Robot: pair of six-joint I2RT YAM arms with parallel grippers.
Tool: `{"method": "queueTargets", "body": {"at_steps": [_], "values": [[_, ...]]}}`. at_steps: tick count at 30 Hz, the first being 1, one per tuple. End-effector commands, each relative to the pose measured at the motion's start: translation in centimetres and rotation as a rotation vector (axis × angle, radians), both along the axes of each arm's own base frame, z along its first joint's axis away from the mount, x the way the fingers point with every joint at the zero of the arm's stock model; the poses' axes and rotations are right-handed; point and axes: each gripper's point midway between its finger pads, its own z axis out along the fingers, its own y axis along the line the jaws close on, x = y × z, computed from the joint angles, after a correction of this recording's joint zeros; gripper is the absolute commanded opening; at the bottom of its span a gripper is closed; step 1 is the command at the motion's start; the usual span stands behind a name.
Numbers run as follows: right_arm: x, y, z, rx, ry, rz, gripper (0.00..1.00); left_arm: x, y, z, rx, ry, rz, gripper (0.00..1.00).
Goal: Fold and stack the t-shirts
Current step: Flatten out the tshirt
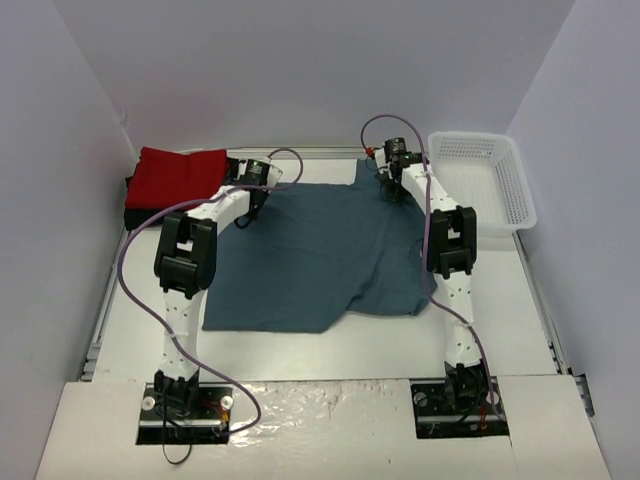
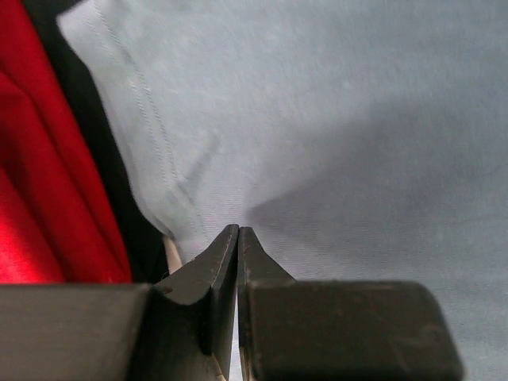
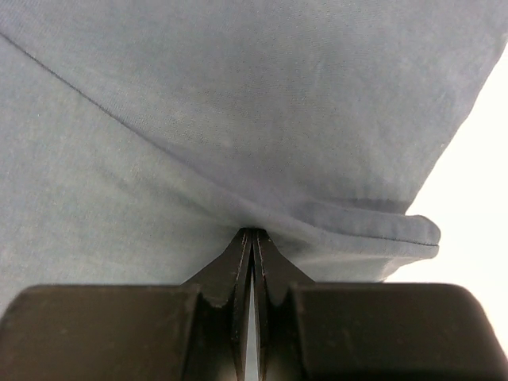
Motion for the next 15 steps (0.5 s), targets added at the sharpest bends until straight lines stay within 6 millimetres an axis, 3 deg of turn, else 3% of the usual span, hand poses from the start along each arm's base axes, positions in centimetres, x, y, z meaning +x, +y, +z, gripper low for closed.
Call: {"method": "queueTargets", "body": {"at_steps": [1,4,5,7,8,9,10,11,12,13,14,15], "values": [[-0.1,-0.6,0.5,-0.039,0.009,-0.003,0.00,0.7,0.2,2.7,0.016,-0.041,0.022,0.02],[-0.5,0.3,2.8,0.007,-0.013,0.019,0.12,0.3,0.3,4.6,0.011,-0.065,0.022,0.02],[-0.6,0.6,5.2,0.023,-0.049,0.024,0.14,0.1,0.2,6.6,-0.003,-0.097,0.016,0.02],[-1.3,1.1,6.9,0.047,-0.065,0.042,0.23,-1.1,0.5,7.8,-0.001,-0.104,0.005,0.05],[-2.2,1.2,8.6,0.052,-0.080,0.042,0.25,-1.7,0.7,10.4,-0.007,-0.146,-0.010,0.07],[-2.7,1.3,9.3,0.062,-0.085,0.046,0.30,-2.4,0.9,11.4,-0.009,-0.158,-0.022,0.09],[-3.4,2.0,9.9,0.101,-0.080,0.071,0.33,-3.6,1.2,10.9,0.012,-0.135,-0.046,0.16],[-5.0,2.0,9.0,0.105,-0.036,0.081,0.35,-4.7,1.6,13.2,0.008,-0.178,-0.057,0.19],[-6.0,2.2,11.1,0.114,-0.064,0.091,0.39,-5.6,1.8,13.7,0.015,-0.183,-0.075,0.23],[-7.0,2.5,11.2,0.127,-0.052,0.106,0.41,-7.3,2.4,12.2,0.041,-0.140,-0.105,0.28],[-9.2,2.3,11.3,0.127,-0.028,0.119,0.43,-8.5,2.7,13.8,0.038,-0.172,-0.120,0.34],[-10.4,2.6,11.3,0.129,-0.016,0.136,0.47,-9.6,2.9,13.7,0.046,-0.162,-0.141,0.36]]}}
